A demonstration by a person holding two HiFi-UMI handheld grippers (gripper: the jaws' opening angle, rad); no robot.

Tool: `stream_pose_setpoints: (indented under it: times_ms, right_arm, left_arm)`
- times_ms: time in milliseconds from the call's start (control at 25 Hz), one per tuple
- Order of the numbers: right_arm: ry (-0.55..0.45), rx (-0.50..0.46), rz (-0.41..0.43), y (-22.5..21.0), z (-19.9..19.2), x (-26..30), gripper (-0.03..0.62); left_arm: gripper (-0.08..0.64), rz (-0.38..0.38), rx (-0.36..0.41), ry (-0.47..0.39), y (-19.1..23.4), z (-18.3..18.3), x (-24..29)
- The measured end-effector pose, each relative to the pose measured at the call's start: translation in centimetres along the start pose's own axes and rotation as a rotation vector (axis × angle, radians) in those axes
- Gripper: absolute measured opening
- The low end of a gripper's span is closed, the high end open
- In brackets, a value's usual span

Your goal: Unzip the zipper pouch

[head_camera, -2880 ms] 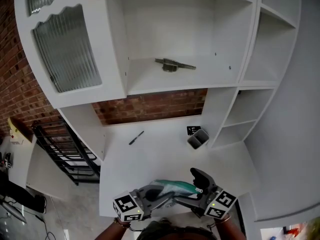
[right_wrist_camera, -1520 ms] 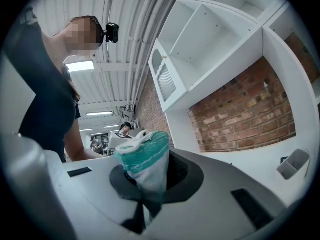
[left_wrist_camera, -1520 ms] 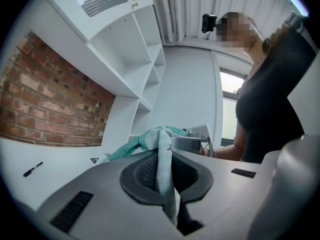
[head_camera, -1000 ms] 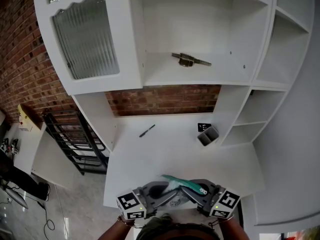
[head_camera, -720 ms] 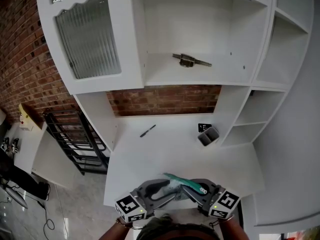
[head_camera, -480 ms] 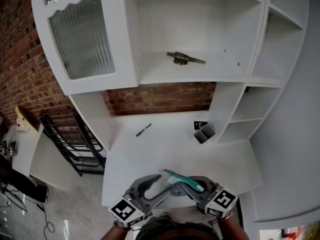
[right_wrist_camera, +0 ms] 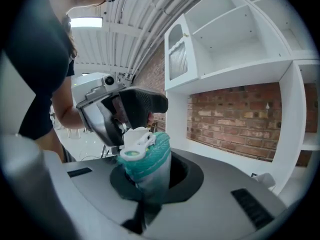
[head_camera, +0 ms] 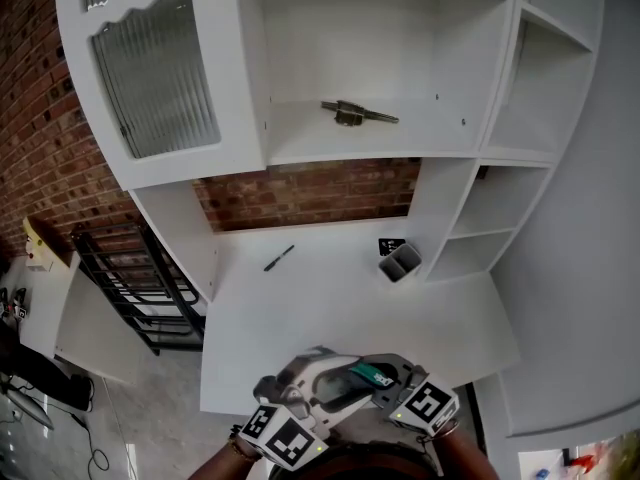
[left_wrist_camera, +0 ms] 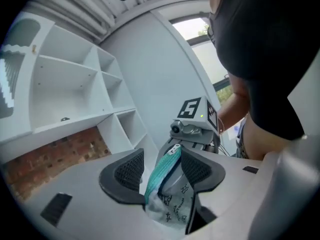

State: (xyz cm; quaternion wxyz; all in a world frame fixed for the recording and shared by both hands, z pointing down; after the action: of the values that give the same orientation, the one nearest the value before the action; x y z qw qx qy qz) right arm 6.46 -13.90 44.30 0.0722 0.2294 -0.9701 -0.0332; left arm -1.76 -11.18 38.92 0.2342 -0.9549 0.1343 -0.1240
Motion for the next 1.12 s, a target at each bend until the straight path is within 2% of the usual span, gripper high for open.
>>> stream_pose_setpoints:
  times_ms: [160, 280, 360, 480, 600, 720, 880, 1120]
  right_arm:
    - [0.036, -0.042, 0.015, 0.9, -0.3, 0.7, 0.012]
    - [0.088, -0.132, 0.011, 1.7, -0.6, 1.2, 0.012]
    - [0.128, -0.194, -0.003, 2.1, -0.9, 1.4, 0.012]
    - [0.165, -0.254, -0.022, 2.1, -1.1, 1.3, 0.012]
    - [0.198, -0.313, -0.042, 2.2, -1.2, 1.3, 0.012]
    - [0.235, -0.363, -0.061, 2.5, -1.2, 1.4, 0.012]
    - [0.243, -0.363, -0.086, 2.5, -1.5, 1.6, 0.012]
    - [0.253, -0.369, -0.109, 2.5, -2.0, 1.7, 0.012]
  left_arm:
    - [0.212, -0.106, 0.073, 0.023, -1.4, 0.2, 1.1]
    - [0.205, -0.162, 0.110, 0.082, -1.8, 0.4, 1.9]
    - [0.199, -0.176, 0.116, 0.112, -1.9, 0.3, 2.2]
    - [0.195, -0.182, 0.078, 0.121, -2.2, 0.0, 2.4]
    - [0.178, -0.174, 0.042, 0.119, -2.3, -0.2, 2.3]
    - [0.147, -0.128, 0.001, 0.107, -2.4, -0.4, 2.3]
    - [0.130, -0.076, -0.075, 0.107, -2.6, -1.0, 2.0]
    - [0.130, -0.030, -0.093, 0.137, -2.9, -1.2, 1.7]
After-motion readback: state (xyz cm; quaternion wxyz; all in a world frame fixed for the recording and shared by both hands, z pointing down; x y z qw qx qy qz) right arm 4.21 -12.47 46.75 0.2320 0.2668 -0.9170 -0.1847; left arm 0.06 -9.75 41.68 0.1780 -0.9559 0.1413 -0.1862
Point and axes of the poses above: the fingertips, and each gripper's own axes: x forward along the fingers, y to its left, z out of its top, the point moved 7 cm from there along -x, backward along the fingers, and after that the axes turned 8 degrees about -y, right-handed, at the moved point
